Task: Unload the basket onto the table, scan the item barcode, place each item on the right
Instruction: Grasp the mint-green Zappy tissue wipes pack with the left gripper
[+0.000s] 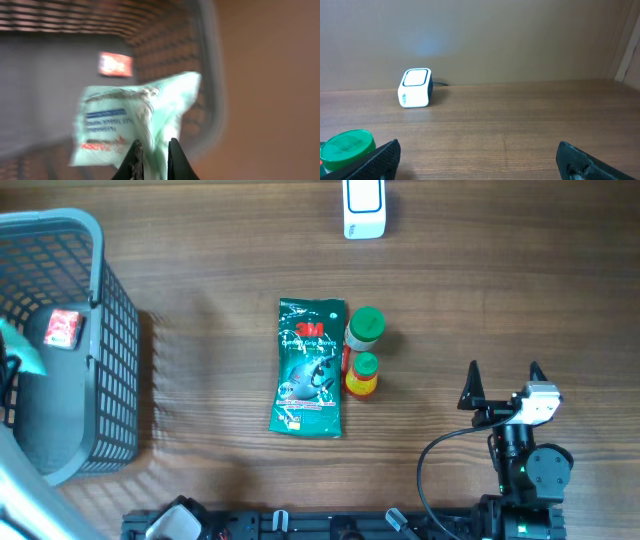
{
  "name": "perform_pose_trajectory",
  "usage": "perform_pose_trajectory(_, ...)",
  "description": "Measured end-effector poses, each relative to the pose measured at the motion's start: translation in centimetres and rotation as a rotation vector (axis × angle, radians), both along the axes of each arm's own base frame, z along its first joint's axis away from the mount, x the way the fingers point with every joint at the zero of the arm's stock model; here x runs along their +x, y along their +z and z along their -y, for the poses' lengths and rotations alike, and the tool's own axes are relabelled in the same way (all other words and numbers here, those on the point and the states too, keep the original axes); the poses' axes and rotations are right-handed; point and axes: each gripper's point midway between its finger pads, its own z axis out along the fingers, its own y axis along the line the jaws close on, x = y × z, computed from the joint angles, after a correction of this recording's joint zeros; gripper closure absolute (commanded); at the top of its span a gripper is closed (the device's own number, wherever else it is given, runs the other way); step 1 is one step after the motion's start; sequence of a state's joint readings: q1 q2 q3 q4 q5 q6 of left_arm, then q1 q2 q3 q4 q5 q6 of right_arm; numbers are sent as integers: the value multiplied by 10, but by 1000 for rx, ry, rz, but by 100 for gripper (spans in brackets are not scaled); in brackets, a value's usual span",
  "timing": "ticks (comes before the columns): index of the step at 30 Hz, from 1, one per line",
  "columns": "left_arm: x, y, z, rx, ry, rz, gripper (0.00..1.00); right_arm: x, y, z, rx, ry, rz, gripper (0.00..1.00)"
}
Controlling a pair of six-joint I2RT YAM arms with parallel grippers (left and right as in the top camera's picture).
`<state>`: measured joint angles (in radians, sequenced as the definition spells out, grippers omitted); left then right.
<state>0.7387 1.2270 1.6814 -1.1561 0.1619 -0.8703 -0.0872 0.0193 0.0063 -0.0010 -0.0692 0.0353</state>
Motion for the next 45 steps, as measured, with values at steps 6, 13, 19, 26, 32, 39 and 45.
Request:
perform_pose_trajectory(6, -3, 62, 100, 59, -317, 242, 96, 0, 0, 0, 0, 0, 0, 0)
perform_pose_trajectory(13, -16, 59, 192, 19, -643, 233, 96, 0, 0, 0, 0, 0, 0, 0)
perform_pose_trajectory(19, -11, 35, 187, 107, -597, 93, 19, 0, 0, 0, 0, 0, 0, 0)
perform_pose_trajectory(26, 2, 75, 119, 306, -225, 189, 0, 0, 0, 0, 0, 0, 0, 0)
perform_pose_trajectory(32, -9, 46, 66, 248, 60, 66, 0, 0, 0, 0, 0, 0, 0, 0)
perform_pose_trajectory(39, 0, -55, -4, -53, 388, -222, 8, 0, 0, 0, 0, 0, 0, 0)
perform_pose_trajectory(45, 15, -125, -26, -175, 317, -467, 23, 0, 0, 0, 0, 0, 0, 0)
